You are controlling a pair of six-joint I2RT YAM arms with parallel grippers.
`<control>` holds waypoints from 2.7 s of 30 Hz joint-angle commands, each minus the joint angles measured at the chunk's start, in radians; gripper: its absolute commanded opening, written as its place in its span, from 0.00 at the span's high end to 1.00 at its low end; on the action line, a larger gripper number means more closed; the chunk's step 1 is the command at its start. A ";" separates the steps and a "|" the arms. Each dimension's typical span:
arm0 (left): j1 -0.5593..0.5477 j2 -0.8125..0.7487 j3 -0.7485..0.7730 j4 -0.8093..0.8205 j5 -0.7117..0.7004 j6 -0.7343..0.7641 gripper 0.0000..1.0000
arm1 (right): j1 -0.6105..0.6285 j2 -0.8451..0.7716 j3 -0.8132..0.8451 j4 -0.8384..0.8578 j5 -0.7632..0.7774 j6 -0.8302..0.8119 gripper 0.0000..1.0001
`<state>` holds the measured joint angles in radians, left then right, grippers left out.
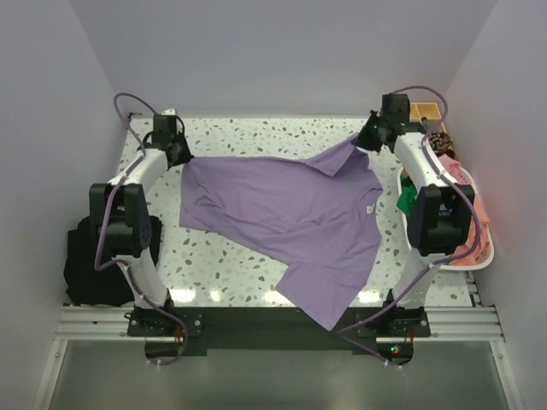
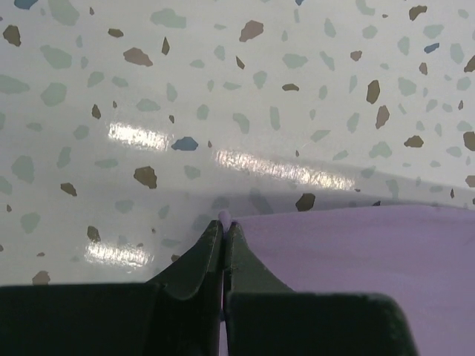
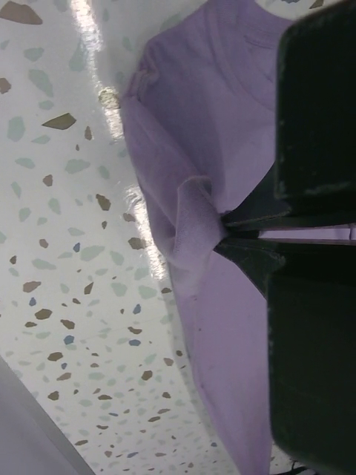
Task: Fold and stack the t-shirts
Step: Fold the flattened tshirt in 1/3 of the way
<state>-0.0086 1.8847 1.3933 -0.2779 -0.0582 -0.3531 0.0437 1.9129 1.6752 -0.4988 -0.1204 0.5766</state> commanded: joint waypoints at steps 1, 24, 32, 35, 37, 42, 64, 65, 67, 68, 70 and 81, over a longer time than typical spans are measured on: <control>0.009 -0.088 -0.077 0.016 0.003 -0.020 1.00 | 0.002 -0.100 -0.101 0.005 -0.027 0.009 1.00; 0.009 -0.161 -0.246 -0.063 -0.080 -0.026 1.00 | 0.005 -0.379 -0.521 -0.110 -0.011 0.002 1.00; 0.009 -0.133 -0.238 -0.056 -0.061 -0.026 1.00 | 0.030 -0.388 -0.634 -0.126 -0.035 -0.011 1.00; 0.009 -0.131 -0.235 -0.060 -0.066 -0.024 1.00 | 0.050 -0.397 -0.641 -0.145 -0.012 -0.009 0.85; 0.009 -0.131 -0.232 -0.066 -0.072 -0.027 0.94 | 0.084 -0.426 -0.614 -0.187 0.057 -0.007 0.74; 0.009 -0.170 -0.228 -0.089 -0.136 -0.034 0.68 | 0.102 -0.508 -0.519 -0.214 0.284 -0.015 0.55; 0.009 -0.203 -0.220 -0.067 -0.059 -0.044 0.62 | 0.113 -0.118 -0.362 0.058 0.013 0.016 0.59; 0.009 -0.205 -0.226 -0.066 -0.039 -0.047 0.63 | 0.117 -0.118 -0.368 0.063 -0.011 0.006 0.58; -0.011 -0.242 -0.276 -0.047 -0.016 -0.052 0.63 | 0.149 -0.111 -0.361 0.066 -0.074 -0.047 0.59; -0.020 -0.255 -0.296 -0.028 -0.008 -0.053 0.63 | 0.168 -0.109 -0.348 0.059 -0.111 -0.063 0.58; -0.045 -0.297 -0.353 -0.021 0.000 -0.070 0.62 | 0.244 -0.095 -0.332 0.042 -0.139 -0.116 0.57; -0.165 -0.407 -0.473 0.006 0.001 -0.124 0.62 | 0.487 0.126 -0.091 0.011 -0.191 -0.149 0.55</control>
<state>-0.1680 1.5349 0.9424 -0.3233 -0.0566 -0.4389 0.5186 1.9549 1.4734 -0.4797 -0.2710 0.4541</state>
